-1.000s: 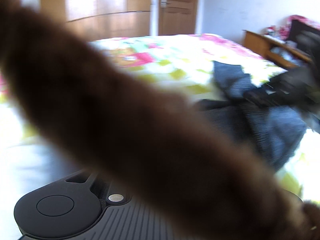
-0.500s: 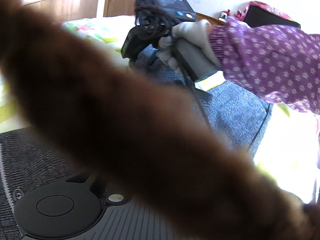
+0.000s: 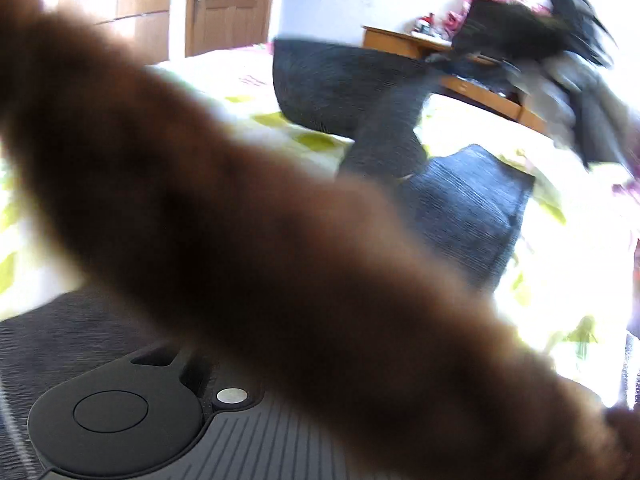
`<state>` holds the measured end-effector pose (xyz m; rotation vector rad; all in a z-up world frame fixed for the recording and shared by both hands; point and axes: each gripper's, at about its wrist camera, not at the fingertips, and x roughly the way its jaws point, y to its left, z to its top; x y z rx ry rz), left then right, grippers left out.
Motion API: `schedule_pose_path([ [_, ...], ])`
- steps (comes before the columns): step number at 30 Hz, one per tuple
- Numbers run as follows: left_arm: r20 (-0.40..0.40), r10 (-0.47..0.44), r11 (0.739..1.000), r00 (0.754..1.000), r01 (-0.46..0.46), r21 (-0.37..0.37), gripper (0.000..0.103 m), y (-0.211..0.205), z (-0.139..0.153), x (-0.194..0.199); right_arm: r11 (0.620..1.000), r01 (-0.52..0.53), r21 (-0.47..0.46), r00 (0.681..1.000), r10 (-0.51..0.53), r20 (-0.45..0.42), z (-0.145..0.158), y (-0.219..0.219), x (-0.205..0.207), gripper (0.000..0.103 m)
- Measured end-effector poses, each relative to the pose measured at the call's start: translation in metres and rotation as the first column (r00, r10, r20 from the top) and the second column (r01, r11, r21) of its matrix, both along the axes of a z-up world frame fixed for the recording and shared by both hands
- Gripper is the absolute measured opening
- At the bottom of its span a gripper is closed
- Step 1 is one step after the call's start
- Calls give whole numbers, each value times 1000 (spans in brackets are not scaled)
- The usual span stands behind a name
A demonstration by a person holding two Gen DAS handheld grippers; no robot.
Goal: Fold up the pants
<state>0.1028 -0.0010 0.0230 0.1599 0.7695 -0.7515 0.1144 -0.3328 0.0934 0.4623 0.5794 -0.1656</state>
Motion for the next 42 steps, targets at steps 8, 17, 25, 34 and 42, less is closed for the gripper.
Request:
schedule_pose_path([
  [8,-12,-101,986,995,102,131,30,-56,-20,-16,998,49,-40,979,-56,-197,-87,-43,-45,25],
  [17,-27,-105,982,994,107,153,35,-79,-22,-3,908,-154,-388,987,125,-100,-72,-23,-34,42],
  [25,-42,-98,986,994,103,133,35,-89,-26,4,513,-333,-791,932,307,-194,-105,41,-19,46],
  [34,-48,-89,987,995,94,132,37,-92,-26,6,497,-358,-791,909,380,-172,-94,45,12,21],
  [42,-49,-85,987,995,91,130,37,-94,-25,6,991,132,29,987,-134,87,-44,-124,-21,17],
])
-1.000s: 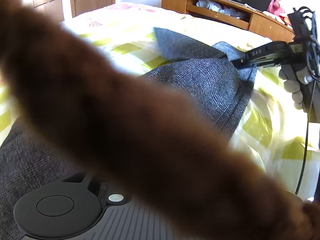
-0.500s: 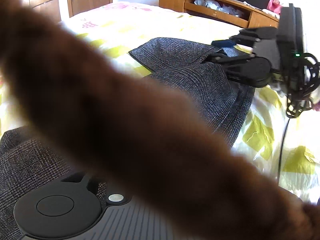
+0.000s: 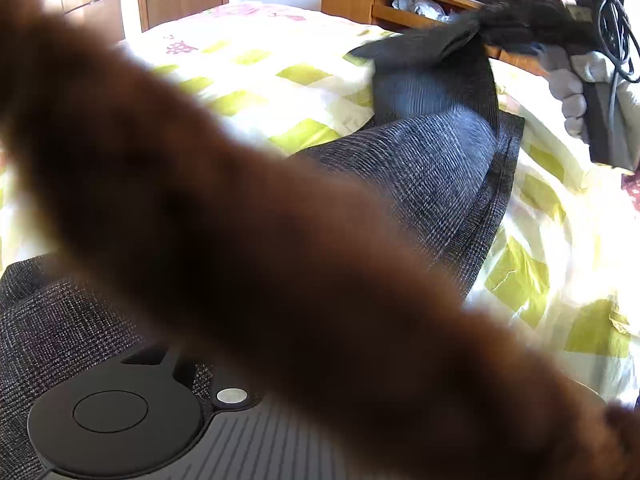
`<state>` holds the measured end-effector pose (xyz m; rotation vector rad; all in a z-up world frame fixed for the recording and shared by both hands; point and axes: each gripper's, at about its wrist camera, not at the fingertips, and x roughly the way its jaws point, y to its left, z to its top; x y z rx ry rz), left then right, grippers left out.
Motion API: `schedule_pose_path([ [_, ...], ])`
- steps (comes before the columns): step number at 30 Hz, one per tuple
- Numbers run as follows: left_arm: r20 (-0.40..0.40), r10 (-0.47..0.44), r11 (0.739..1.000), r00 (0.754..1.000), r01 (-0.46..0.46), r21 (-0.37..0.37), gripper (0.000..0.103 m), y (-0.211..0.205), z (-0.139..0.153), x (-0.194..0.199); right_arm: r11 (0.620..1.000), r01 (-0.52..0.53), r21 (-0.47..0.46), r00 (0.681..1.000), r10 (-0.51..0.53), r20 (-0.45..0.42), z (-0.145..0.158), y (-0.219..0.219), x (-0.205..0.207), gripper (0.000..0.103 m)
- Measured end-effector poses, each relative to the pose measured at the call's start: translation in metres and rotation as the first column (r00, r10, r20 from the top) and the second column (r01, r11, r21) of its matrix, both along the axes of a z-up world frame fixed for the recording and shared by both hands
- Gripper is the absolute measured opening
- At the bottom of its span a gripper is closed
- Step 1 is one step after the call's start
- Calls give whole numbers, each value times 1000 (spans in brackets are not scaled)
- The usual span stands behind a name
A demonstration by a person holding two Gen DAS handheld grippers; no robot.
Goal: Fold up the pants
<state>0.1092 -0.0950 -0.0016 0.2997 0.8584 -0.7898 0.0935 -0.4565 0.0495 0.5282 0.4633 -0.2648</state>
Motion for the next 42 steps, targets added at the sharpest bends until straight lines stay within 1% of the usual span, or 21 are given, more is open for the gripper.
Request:
schedule_pose_path([
  [2,5,1,1000,1000,-1,-2,38,-2,0,0,995,68,77,992,-59,-114,-28,-23,-10,18],
  [4,4,2,1000,1000,-2,0,39,-4,-1,0,989,92,113,983,-71,-172,-49,-28,-26,18],
  [6,9,-1,1000,1000,1,5,41,-7,-3,0,987,111,115,981,-90,-175,-55,-27,-37,19],
  [8,15,-5,1000,1000,5,17,41,-10,-3,-1,986,118,119,979,-96,-179,-57,-27,-38,25],
  [13,16,-5,1000,1000,5,31,42,-13,-2,0,977,126,175,983,-99,-151,-53,-37,-37,25],
  [15,19,-12,999,1000,11,37,42,-15,-1,0,982,115,150,984,-92,-153,-48,-36,-33,21],
  [20,53,-41,999,998,39,28,42,-16,10,-7,987,104,120,990,-91,-107,-25,-35,-29,20],
  [22,59,-52,998,997,51,21,42,-16,12,-12,992,105,68,979,-91,-181,-30,-32,-25,20],
  [24,48,-60,998,997,59,21,42,-17,10,-15,998,67,-7,954,-66,-293,-46,-24,-21,21],
  [25,45,-67,997,997,65,32,42,-18,7,-17,997,65,-29,946,-71,-315,-50,-21,-23,21],
  [27,60,-78,996,995,74,59,42,-18,3,-22,996,61,-62,950,-77,-303,-47,-16,-35,22],
  [29,67,-78,995,995,74,59,42,-13,5,-25,993,67,-100,954,-94,-286,-37,-8,-46,27],
  [32,83,-70,995,994,64,73,42,-1,7,-28,974,-2,-225,953,-66,-296,-23,19,-60,27],
  [34,93,-63,993,994,54,103,42,7,4,-30,946,-98,-309,954,1,-301,-15,48,-70,28],
  [35,97,-59,993,994,49,110,42,11,3,-31,931,-174,-321,955,80,-286,-11,65,-75,29],
  [36,99,-56,993,994,45,111,42,16,3,-32,911,-257,-322,946,169,-277,-9,81,-79,29],
  [37,102,-54,993,993,42,113,42,19,4,-33,871,-364,-331,919,279,-277,-7,103,-80,29],
  [38,106,-56,992,993,43,121,42,22,5,-35,814,-453,-364,886,364,-287,-7,127,-80,29],
  [39,116,-64,990,991,48,133,42,25,6,-37,727,-542,-422,840,449,-305,-9,154,-80,29],
  [41,136,-86,985,987,63,163,42,30,7,-40,519,-672,-529,731,582,-357,-19,202,-80,29],
  [42,140,-93,982,986,68,173,42,32,7,-41,440,-709,-551,685,615,-390,-24,219,-79,29],
])
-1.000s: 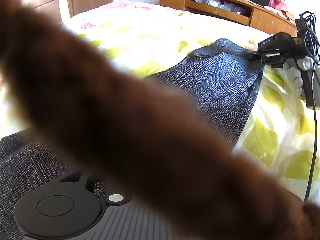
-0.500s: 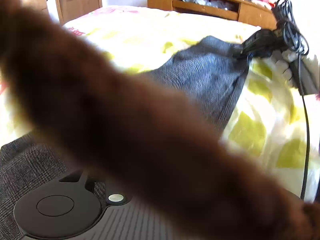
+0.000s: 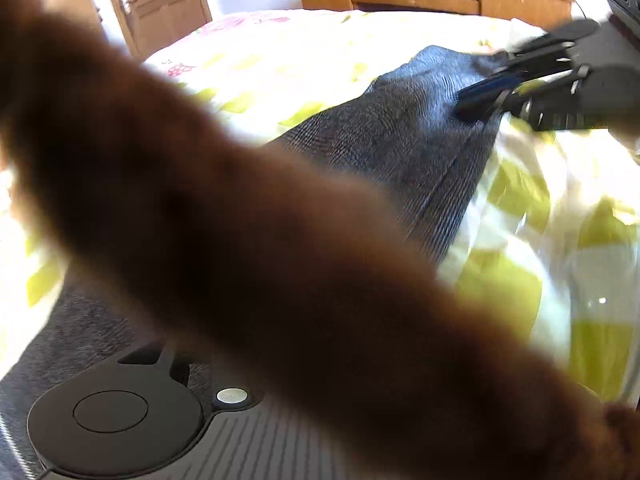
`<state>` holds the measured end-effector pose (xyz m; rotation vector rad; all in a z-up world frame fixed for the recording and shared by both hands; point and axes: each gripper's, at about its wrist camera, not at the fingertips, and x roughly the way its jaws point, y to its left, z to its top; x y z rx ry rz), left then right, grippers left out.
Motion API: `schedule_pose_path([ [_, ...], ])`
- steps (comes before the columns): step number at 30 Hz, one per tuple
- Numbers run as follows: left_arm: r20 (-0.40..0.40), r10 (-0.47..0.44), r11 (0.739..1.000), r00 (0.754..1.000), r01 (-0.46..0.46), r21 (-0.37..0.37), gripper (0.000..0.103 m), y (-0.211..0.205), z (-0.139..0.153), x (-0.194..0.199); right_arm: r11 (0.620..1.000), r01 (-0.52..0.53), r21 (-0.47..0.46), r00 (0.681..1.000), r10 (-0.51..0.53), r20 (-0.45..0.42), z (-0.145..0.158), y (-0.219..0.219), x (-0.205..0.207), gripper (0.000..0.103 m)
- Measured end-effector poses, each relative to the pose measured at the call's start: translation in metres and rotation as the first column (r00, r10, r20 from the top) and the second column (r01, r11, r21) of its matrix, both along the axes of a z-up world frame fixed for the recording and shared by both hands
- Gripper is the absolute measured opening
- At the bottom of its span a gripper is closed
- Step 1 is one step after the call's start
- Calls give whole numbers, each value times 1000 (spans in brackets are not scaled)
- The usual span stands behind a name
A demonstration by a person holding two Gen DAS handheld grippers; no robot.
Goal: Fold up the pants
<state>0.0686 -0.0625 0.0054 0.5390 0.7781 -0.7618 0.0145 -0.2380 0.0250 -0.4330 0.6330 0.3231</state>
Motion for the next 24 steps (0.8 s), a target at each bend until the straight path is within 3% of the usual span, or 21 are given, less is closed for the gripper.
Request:
schedule_pose_path([
  [3,5,-6,1000,1000,6,9,43,11,-1,0,970,-219,-109,976,217,-30,-20,42,-1,29],
  [7,43,-5,1000,999,4,11,52,18,-4,1,923,-327,-202,945,326,-37,-39,70,4,29],
  [9,75,26,1000,997,-26,-3,52,16,-5,5,921,-332,-203,942,333,-30,-42,78,9,29],
  [15,60,79,994,995,-75,-75,49,23,-4,12,903,-350,-249,934,358,-17,-48,93,17,30],
  [19,50,82,993,995,-78,-92,48,27,-4,12,905,-366,-218,928,372,-17,-41,90,11,31],
  [24,31,90,991,995,-86,-99,47,33,-4,14,906,-391,-161,920,388,-53,-36,87,19,40],
])
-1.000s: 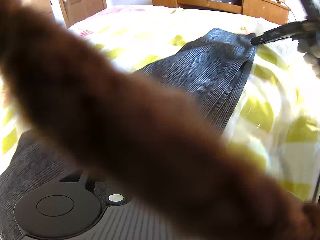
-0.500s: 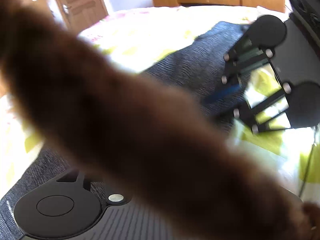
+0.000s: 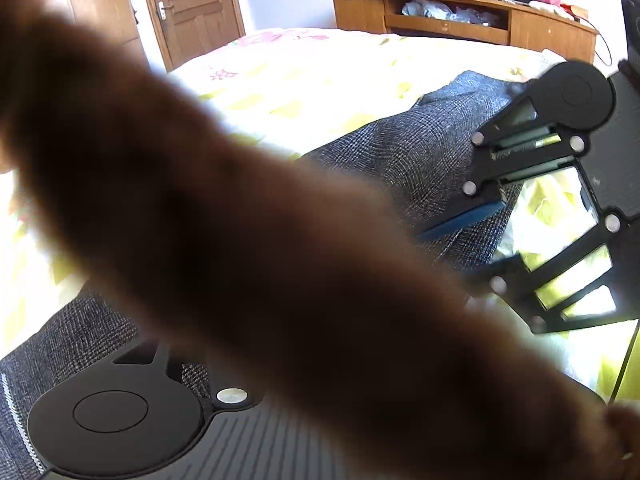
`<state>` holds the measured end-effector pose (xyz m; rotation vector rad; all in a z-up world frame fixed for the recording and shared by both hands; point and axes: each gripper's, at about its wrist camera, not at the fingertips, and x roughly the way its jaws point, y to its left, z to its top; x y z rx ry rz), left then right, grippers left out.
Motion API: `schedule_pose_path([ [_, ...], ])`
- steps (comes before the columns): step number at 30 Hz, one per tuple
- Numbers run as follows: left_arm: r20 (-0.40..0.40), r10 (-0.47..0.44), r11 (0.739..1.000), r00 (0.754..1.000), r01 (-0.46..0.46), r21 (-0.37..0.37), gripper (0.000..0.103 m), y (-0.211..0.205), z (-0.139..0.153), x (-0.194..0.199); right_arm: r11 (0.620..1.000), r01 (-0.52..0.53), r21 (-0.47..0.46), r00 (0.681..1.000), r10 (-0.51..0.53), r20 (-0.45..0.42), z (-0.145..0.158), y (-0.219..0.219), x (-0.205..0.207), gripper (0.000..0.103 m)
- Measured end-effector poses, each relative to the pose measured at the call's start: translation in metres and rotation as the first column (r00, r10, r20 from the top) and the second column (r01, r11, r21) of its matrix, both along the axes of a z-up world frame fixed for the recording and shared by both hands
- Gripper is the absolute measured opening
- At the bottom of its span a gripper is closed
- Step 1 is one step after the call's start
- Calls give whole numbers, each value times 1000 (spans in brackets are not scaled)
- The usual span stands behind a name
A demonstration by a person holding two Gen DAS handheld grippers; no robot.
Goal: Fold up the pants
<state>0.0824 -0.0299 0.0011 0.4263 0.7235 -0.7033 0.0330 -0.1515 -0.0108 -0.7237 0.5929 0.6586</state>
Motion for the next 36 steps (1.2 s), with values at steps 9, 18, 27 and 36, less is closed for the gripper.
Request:
schedule_pose_path([
  [9,-15,-32,999,999,33,18,31,-2,0,-5,985,135,105,989,-128,-78,7,3,33,16],
  [18,-82,-32,999,996,35,35,21,12,-1,-26,992,106,74,988,-97,-123,-11,8,12,17],
  [27,-43,65,997,997,-63,41,24,56,14,-42,999,28,38,1000,-28,-13,12,21,1,18],
  [36,10,223,967,975,-222,126,25,135,18,-55,988,-153,-9,988,154,23,-1,102,7,20],
])
